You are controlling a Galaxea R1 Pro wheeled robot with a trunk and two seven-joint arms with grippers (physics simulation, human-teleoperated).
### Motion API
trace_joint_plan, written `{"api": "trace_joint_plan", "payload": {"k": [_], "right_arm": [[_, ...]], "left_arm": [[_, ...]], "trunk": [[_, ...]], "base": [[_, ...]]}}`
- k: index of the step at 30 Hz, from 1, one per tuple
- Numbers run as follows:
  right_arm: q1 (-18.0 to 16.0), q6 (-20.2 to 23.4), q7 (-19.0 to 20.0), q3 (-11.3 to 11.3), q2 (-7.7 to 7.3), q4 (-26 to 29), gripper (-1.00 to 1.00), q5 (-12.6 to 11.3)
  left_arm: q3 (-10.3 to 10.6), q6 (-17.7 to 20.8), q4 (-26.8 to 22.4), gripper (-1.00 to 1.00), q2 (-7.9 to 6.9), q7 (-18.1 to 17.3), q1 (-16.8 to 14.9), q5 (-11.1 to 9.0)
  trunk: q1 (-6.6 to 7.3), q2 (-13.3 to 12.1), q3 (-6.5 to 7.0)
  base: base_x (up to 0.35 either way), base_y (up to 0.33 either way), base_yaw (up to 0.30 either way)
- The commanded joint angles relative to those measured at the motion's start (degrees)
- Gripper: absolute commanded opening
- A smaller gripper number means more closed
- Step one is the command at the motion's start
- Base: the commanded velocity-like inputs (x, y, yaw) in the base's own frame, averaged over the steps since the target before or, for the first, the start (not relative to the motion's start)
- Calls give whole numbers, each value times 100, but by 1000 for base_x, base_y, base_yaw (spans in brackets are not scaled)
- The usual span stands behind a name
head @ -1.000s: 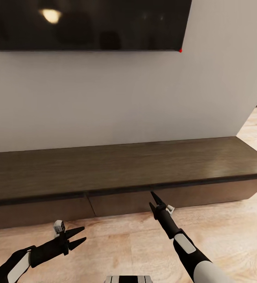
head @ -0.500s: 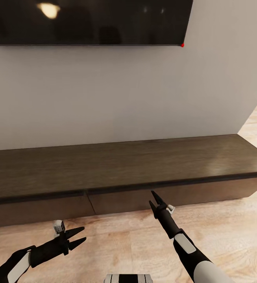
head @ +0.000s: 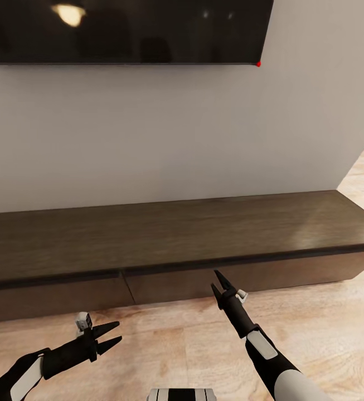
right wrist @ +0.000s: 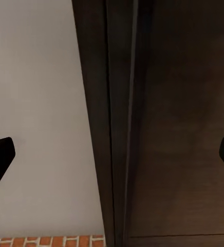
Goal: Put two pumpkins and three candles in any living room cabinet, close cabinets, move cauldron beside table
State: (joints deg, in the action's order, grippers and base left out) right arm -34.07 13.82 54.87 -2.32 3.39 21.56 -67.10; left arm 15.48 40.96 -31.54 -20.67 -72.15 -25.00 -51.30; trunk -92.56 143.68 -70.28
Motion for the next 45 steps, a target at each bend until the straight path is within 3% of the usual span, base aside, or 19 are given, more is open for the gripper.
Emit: {"api": "trace_joint_plan", "payload": {"k": [1,10,45], "right_arm": [[-3,60,15,-23,4,-3,100,-22],[-3,59,15,-23,4,-3,100,-22],[-3,25,-20,-40,9,-226,100,-21]], "left_arm": [[34,53,4,100,-7,-10,-5,-45],[34,53,8,100,-1,-10,-5,-47],[34,49,8,100,1,-10,-5,-47]], "trunk": [[1,2,-4],[1,2,-4],[1,2,-4]], "base": [[63,0,0],[174,0,0],[3,0,0]]}}
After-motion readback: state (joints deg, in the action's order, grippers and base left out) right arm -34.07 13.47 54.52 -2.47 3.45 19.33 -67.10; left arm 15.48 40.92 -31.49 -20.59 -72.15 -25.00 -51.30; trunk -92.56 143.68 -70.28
